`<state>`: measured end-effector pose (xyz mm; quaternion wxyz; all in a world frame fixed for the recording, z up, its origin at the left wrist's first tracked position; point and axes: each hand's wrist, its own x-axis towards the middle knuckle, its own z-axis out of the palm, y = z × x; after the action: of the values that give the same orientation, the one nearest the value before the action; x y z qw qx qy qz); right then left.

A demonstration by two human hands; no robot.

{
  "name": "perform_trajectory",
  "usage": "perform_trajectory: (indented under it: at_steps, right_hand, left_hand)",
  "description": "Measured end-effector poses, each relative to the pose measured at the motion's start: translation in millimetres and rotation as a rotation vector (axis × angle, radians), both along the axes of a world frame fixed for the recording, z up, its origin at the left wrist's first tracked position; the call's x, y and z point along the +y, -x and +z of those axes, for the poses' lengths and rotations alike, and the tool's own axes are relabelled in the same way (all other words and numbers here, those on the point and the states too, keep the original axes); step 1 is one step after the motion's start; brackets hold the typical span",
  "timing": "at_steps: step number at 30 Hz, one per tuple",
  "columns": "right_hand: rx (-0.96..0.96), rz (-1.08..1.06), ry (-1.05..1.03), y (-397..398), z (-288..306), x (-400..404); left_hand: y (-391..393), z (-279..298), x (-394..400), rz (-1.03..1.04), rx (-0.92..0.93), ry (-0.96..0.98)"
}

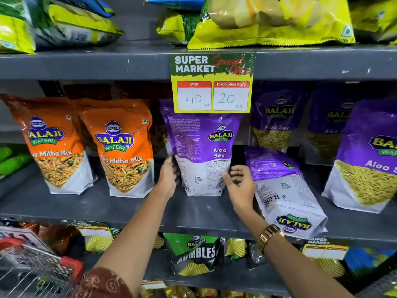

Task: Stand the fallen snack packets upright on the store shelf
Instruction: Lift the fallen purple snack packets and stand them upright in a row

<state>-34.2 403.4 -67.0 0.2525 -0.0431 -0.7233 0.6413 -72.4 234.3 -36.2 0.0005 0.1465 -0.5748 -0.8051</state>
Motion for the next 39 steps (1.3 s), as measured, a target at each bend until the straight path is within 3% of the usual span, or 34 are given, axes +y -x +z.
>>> perform_trajectory:
  at_steps: [4,8,11,15,18,20,22,25,27,29,31,35,37,39]
  right_hand:
    - [-0.106,0.088,0.048,13,-7,-9]
    - [-0.263,0.092,-0.03,35,-9,-4]
    - [-0.145,-0.004,0.015,21,-2,-5]
    - [0.066,0.038,-0.086,-13,-6,-15]
    - [0.061,0.18,-0.277,-15,-19,-20]
    - [0.024,0.197,-0.316,-6,-22,-16]
    - [0.002,0.234,-0.235,6,-23,-12]
    - [-0.174,0.265,0.123,25,-13,-4]
    - [-0.251,0.153,0.255,33,-7,0]
    - [-0.25,0.008,0.283,31,-8,1]
    - [-0.154,-0.075,0.277,19,-15,-2]
    - [0.077,-0.049,0.046,-4,-29,-13]
    - [0.048,-0.047,-0.058,3,-35,-13]
    - [-0.045,-0.016,0.101,16,-32,-11]
  left_hand:
    - [-12,-13,5,0.079,0.017,0.091]
    - [-23,-28,9,0.133,0.068,0.232]
    - [-17,-21,10,0.172,0.049,0.22]
    - [5,-21,7,-0.083,-0.028,0.189]
    - [9,-24,10,-0.226,-0.022,0.275]
    - [4,-26,14,-0.159,-0.014,0.286]
    - [-6,-30,18,0.007,0.021,0.32]
    - [-32,-36,32,0.208,0.126,0.426]
    - [-41,-34,41,0.246,0.175,0.452]
    - [-38,-26,44,0.305,0.221,0.487]
    - [-23,-16,42,0.345,0.215,0.393]
    - [10,-12,31,0.047,0.063,0.265]
    - [11,-19,28,-0.038,0.075,0.305]
    - [2,-29,26,0.013,0.131,0.396]
